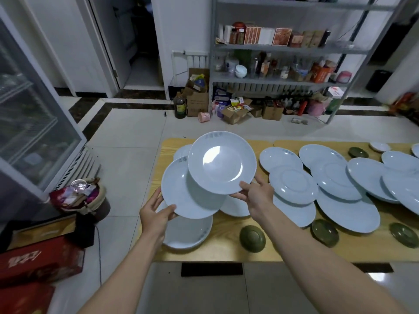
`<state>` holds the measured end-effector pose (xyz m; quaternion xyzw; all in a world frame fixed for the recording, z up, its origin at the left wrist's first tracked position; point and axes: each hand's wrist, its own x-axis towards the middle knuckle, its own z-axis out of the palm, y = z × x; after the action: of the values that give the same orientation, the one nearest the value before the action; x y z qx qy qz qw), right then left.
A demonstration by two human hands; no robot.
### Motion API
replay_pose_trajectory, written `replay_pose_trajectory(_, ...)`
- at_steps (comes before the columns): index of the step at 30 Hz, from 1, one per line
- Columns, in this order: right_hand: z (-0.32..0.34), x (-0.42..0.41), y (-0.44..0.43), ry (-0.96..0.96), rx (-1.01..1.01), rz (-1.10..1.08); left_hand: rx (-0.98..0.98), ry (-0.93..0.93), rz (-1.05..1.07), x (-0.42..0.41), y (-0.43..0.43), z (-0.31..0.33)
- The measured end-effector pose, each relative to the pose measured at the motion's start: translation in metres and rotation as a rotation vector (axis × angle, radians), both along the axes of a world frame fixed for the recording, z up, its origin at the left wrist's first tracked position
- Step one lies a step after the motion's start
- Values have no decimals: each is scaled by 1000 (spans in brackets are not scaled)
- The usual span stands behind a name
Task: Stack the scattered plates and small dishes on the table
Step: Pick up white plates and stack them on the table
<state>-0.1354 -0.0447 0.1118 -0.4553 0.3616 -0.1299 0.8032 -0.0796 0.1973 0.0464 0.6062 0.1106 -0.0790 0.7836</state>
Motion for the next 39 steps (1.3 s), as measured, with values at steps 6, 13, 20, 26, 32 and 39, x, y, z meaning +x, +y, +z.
replay_pose_trajectory(6,-16,-12,15,57,9,29,65,101,62,-14,22,-32)
replay_pose_trajectory(13,-38,-21,22,135,22,49,234,225,53,-17,32,-65)
replay_pose_trajectory(20,-58,-23,33,186,17,82,306,286,33,-14,34,-80)
replay_pose_trajectory(26,-84,-21,56,298,7,142,465,247,-18,-6,32,-84)
replay_pose_trajectory(32,-104,-17,75,374,-15,198,556,185,-34,0,31,-87)
replay_pose_trajectory(39,-112,-6,83,415,-145,232,675,154,-136,3,33,-93)
